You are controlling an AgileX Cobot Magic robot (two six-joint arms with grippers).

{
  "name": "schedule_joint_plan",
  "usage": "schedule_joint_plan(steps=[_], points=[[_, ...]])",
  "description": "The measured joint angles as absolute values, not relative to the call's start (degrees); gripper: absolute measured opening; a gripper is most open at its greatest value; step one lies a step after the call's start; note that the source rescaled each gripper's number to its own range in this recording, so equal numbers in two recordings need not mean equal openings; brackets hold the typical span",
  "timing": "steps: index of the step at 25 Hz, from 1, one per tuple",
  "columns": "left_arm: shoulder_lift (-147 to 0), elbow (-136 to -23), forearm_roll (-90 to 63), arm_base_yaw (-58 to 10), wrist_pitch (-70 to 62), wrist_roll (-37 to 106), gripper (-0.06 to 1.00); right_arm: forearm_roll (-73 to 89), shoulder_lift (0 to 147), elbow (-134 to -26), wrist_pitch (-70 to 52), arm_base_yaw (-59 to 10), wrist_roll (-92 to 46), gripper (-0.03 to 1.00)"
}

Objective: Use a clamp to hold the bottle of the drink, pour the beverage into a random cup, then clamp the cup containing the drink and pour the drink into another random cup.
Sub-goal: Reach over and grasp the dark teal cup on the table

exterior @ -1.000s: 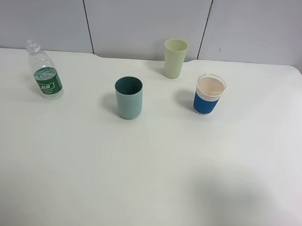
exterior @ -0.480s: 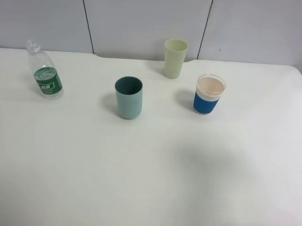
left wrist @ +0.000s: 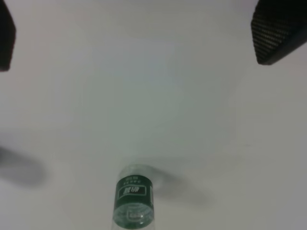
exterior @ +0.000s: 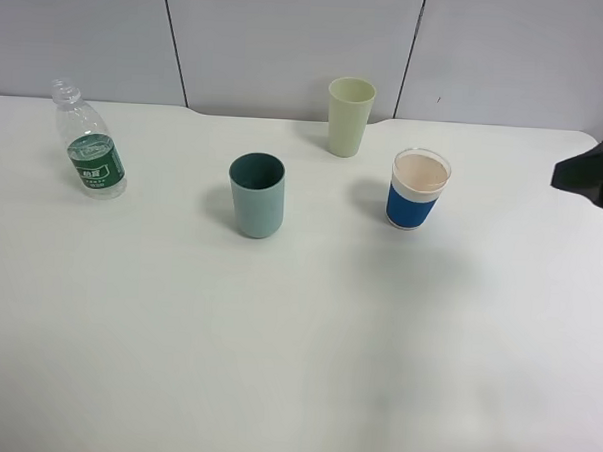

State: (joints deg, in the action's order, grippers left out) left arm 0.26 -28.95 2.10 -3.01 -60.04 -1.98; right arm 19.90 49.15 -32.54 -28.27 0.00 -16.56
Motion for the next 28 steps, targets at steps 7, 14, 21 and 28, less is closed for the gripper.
schedule_joint_plan(steps=[7,14,21,28], points=[[0.26,-28.95,2.10,-3.01,-60.04,-1.98,1.00,19.27,57.29,-32.54,-17.85,-16.43,-16.20,0.71],[0.26,-28.95,2.10,-3.01,-60.04,-1.98,1.00,17.74,66.82,-32.54,-8.88,-29.40,-15.98,0.71],[0.26,-28.95,2.10,-3.01,-60.04,-1.98,1.00,17.67,75.16,-32.54,0.00,-38.22,-15.96,0.71],[0.26,-28.95,2.10,-3.01,-60.04,-1.98,1.00,17.67,83.75,-32.55,5.84,-40.44,-15.60,0.71]])
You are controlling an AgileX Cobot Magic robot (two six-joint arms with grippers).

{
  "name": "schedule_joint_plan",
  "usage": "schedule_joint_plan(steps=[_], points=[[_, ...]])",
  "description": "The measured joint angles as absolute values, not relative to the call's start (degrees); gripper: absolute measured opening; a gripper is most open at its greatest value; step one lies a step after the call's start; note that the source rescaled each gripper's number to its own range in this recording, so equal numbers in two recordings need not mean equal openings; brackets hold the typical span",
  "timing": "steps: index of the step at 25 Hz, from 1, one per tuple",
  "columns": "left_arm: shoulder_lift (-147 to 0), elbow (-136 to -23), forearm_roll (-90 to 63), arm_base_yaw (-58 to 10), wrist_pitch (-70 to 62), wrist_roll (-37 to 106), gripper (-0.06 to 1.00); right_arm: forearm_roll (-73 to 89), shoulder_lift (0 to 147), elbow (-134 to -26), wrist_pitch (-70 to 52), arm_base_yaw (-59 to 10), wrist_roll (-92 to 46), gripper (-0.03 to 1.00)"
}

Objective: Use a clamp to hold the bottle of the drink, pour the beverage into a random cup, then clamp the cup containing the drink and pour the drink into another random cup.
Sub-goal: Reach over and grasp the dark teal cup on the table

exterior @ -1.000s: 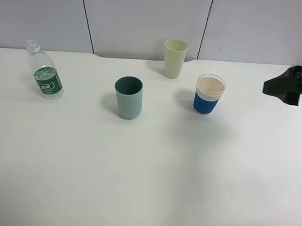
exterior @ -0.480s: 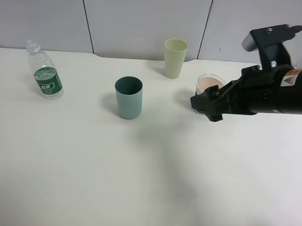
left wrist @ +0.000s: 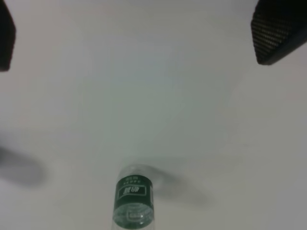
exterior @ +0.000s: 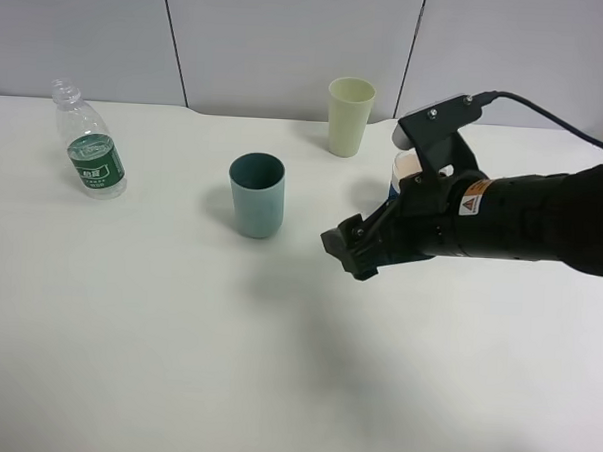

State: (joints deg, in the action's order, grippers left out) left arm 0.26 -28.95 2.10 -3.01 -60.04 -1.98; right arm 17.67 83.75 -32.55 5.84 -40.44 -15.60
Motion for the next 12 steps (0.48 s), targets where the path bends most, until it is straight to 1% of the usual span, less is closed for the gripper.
schedule_joint_plan(steps=[5,12], points=[[0.26,-28.95,2.10,-3.01,-60.04,-1.98,1.00,16.67,89.88,-32.60,12.37,-40.44,-15.54,0.71],[0.26,-28.95,2.10,-3.01,-60.04,-1.98,1.00,8.76,97.85,-32.71,24.16,-40.44,-13.90,0.71]])
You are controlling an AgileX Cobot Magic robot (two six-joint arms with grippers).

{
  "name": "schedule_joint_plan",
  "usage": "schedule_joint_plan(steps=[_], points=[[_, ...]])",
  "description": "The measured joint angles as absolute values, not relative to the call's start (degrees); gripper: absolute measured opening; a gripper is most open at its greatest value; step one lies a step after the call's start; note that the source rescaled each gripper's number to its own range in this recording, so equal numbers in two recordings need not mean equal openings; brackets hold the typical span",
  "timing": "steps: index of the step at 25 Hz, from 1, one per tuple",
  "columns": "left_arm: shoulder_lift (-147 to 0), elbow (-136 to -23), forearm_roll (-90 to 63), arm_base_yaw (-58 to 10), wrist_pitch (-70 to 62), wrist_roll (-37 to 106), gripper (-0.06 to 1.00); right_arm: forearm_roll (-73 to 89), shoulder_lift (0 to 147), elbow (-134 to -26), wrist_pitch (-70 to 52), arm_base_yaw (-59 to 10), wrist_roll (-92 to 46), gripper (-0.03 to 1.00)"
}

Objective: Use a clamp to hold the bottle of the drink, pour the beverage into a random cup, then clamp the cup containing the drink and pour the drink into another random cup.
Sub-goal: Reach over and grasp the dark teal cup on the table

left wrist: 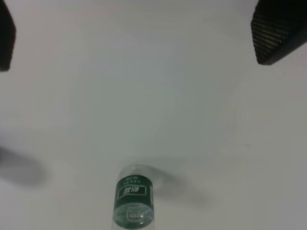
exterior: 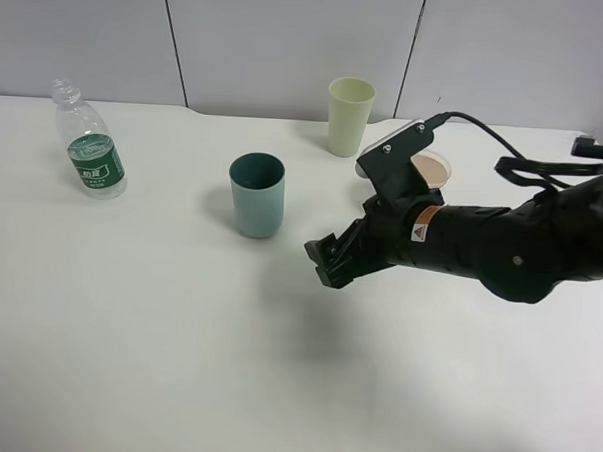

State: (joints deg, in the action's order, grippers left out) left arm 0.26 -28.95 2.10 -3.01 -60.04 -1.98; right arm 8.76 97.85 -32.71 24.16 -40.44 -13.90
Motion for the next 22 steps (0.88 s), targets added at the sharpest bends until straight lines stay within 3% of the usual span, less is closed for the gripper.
schedule_joint_plan(steps=[12,22], points=[[0.26,-28.95,2.10,-3.01,-60.04,-1.98,1.00,5.36,110.65,-32.81,48.85,-40.44,-11.43,0.71],[0.26,-28.95,2.10,-3.01,-60.04,-1.98,1.00,2.59,116.96,-32.82,62.37,-40.44,-11.43,0.71]])
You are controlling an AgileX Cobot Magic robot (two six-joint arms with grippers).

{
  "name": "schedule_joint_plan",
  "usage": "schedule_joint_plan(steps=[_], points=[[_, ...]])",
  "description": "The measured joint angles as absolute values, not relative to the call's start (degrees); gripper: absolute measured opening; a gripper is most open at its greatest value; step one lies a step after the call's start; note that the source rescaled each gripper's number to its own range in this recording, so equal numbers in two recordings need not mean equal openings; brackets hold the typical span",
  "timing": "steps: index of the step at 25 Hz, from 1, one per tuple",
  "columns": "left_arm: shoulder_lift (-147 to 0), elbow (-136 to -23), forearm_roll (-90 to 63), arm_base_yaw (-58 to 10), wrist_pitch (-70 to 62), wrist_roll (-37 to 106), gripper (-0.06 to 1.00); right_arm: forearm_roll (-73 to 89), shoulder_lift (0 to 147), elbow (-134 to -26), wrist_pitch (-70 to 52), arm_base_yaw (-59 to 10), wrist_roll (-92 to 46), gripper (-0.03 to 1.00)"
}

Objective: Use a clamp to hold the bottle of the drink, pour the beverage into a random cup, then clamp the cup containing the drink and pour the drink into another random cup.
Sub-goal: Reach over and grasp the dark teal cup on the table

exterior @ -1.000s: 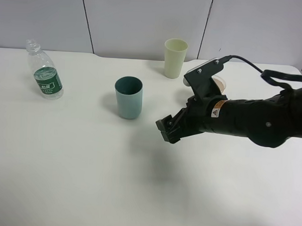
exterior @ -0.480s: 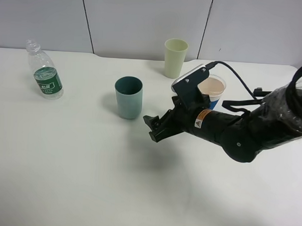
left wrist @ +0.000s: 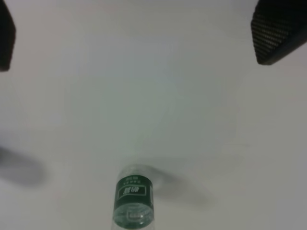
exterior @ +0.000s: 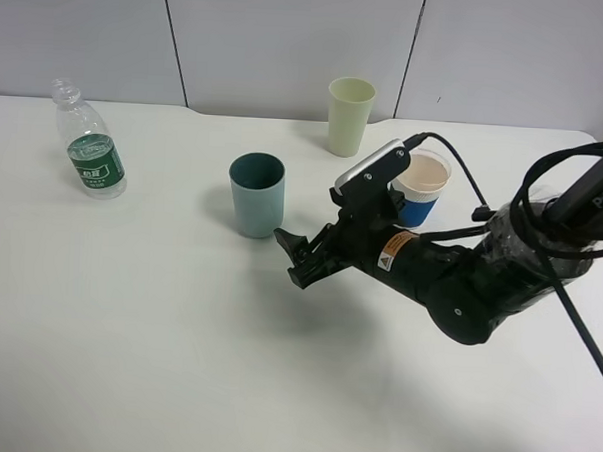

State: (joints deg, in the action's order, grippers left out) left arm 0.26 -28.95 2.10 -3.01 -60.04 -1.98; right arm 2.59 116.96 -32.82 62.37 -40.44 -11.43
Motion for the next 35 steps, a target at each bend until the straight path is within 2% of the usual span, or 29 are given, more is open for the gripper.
schedule_joint_plan(steps=[35], points=[[0.26,-28.95,2.10,-3.01,-60.04,-1.98,1.00,-7.29,133.58,-54.30,66.80,-39.19,-11.08,0.71]])
